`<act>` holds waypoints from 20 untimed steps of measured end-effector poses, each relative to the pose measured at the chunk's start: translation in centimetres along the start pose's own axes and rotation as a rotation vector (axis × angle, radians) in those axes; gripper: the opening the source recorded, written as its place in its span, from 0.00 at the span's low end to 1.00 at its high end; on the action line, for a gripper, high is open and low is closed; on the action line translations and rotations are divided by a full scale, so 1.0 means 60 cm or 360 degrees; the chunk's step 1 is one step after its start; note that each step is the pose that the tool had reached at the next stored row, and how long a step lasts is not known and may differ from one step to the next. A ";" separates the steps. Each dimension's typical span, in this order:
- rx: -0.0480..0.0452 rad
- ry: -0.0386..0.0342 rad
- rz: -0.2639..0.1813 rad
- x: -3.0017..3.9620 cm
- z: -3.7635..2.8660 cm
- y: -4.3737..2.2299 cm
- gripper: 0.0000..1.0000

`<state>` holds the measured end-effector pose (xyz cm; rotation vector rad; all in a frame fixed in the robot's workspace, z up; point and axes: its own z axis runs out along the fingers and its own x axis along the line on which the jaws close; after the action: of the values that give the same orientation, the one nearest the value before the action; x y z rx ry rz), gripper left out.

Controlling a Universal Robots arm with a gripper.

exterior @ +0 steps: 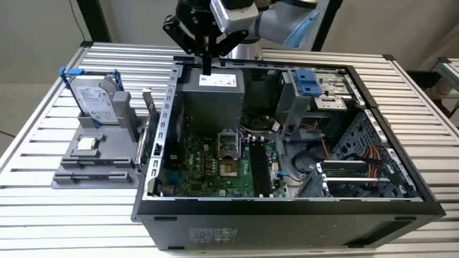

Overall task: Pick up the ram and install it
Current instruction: 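Reach for the ram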

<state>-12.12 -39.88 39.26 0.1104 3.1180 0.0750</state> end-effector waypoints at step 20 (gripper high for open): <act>0.0000 0.0000 0.0000 0.001 0.000 0.000 0.00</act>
<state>-12.16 -39.89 39.26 0.1105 3.1180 0.0749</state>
